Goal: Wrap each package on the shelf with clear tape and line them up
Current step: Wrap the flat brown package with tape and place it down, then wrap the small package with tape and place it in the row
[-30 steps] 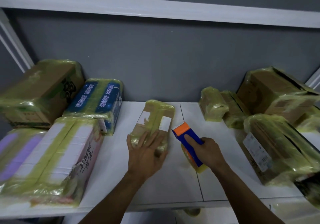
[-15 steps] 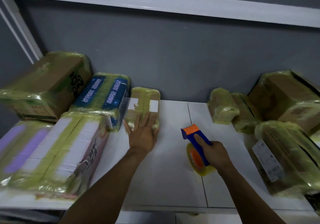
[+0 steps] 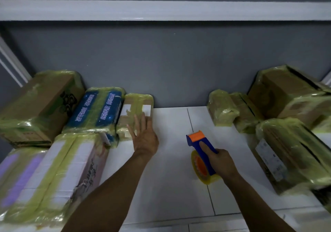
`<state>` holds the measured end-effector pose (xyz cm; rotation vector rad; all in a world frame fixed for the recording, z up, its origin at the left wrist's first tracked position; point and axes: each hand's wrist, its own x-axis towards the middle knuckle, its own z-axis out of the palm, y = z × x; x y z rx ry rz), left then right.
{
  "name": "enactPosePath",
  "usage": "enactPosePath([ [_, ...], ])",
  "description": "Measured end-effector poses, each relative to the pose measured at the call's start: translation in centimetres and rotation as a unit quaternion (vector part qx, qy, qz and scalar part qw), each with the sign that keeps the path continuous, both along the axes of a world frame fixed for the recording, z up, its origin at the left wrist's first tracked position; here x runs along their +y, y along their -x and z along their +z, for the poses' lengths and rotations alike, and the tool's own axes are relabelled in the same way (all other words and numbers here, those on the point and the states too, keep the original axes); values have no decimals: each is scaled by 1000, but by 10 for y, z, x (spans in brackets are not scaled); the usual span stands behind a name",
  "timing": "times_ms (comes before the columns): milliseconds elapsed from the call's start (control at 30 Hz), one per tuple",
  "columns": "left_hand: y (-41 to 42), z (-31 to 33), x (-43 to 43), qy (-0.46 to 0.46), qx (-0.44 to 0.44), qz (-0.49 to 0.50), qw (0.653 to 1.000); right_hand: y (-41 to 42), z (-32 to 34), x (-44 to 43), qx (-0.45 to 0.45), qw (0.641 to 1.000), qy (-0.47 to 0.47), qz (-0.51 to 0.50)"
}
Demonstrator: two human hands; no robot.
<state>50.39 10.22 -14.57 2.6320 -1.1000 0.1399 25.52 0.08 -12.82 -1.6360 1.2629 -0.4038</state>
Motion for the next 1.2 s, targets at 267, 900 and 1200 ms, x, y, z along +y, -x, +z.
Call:
enactPosePath([
  [267, 105, 12, -65, 124, 162, -268, 942, 72, 13, -36, 8, 998, 13, -68],
  [900, 141, 16, -224, 114, 114, -220, 962, 104, -1, -101, 18, 991, -29, -131],
  [1200, 144, 14, -132, 281, 324, -132, 894, 106, -8, -101, -12, 992, 2, -127],
])
